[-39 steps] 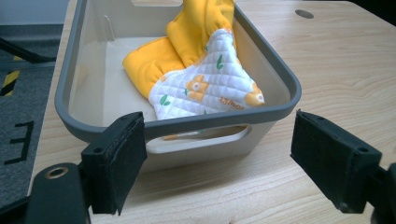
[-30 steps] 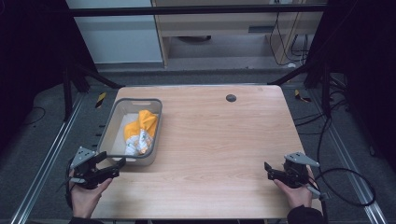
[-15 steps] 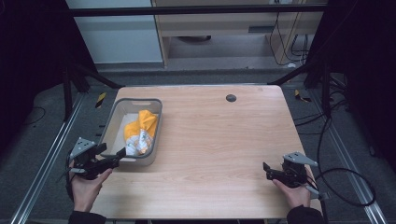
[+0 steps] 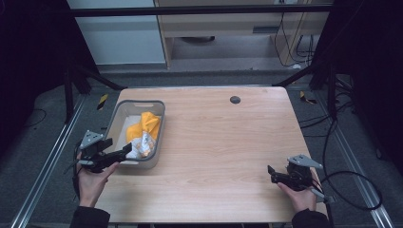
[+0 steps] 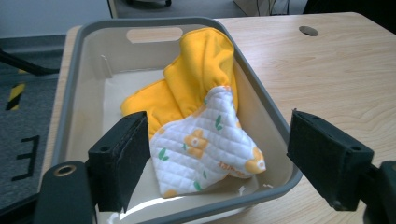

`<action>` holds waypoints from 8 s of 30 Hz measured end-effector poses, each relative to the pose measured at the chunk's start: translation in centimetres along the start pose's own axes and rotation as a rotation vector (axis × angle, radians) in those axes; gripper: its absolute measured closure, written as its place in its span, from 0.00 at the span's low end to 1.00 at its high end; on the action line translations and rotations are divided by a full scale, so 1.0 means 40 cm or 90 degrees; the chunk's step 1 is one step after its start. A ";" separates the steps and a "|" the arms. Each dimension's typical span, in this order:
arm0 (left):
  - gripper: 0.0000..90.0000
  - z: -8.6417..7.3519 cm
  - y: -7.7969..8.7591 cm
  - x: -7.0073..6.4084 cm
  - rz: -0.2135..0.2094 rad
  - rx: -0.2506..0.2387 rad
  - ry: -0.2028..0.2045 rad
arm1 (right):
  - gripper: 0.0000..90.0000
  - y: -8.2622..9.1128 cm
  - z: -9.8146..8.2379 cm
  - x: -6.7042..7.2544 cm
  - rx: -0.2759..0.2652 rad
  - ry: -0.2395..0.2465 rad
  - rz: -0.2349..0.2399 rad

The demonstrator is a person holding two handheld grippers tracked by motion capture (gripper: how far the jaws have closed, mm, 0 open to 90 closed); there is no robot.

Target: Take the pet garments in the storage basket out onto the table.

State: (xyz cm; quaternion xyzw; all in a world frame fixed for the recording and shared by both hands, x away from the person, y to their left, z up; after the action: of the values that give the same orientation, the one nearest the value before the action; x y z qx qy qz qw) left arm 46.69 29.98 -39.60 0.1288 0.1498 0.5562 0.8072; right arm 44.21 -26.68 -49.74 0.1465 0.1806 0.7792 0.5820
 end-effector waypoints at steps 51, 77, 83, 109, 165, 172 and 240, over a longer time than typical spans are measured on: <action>0.46 0.022 -0.181 -0.034 -0.010 0.150 -0.029 | 0.15 -0.007 0.000 -0.002 0.008 0.004 0.004; 0.60 0.003 -0.252 -0.037 0.012 0.207 -0.046 | 0.15 -0.010 -0.001 -0.002 0.013 0.001 0.008; 0.64 -0.010 -0.266 -0.037 0.015 0.222 -0.044 | 0.15 -0.012 -0.002 -0.001 0.017 0.004 0.010; 0.92 0.012 -0.245 -0.033 0.031 0.222 -0.061 | 0.15 -0.008 -0.001 -0.005 0.013 0.008 0.008; 0.93 0.210 -0.066 -0.167 -0.071 0.085 -0.124 | 0.16 0.002 0.005 -0.007 -0.013 0.006 0.007; 0.93 0.219 -0.062 -0.209 -0.103 0.077 -0.137 | 0.16 0.002 0.005 -0.007 -0.015 0.008 0.007; 0.93 0.028 -0.301 -0.503 -0.268 0.190 -0.206 | 0.18 0.009 0.005 -0.007 -0.039 0.026 0.000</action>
State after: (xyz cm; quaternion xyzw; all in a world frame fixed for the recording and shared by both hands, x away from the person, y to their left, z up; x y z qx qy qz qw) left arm 50.70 6.92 -41.08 0.2992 0.1223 0.3210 0.8902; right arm 44.08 -27.02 -49.42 0.1132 0.1686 0.7873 0.5822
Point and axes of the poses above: each handheld gripper's, and its own axes: y roughly backward along the jaws, z roughly out of its top, x roughly to its left, the point moved 2 cm from there along -y, roughly forward along the jaws, and after that the axes turned 9 degrees about -x, right-handed, at the moved point
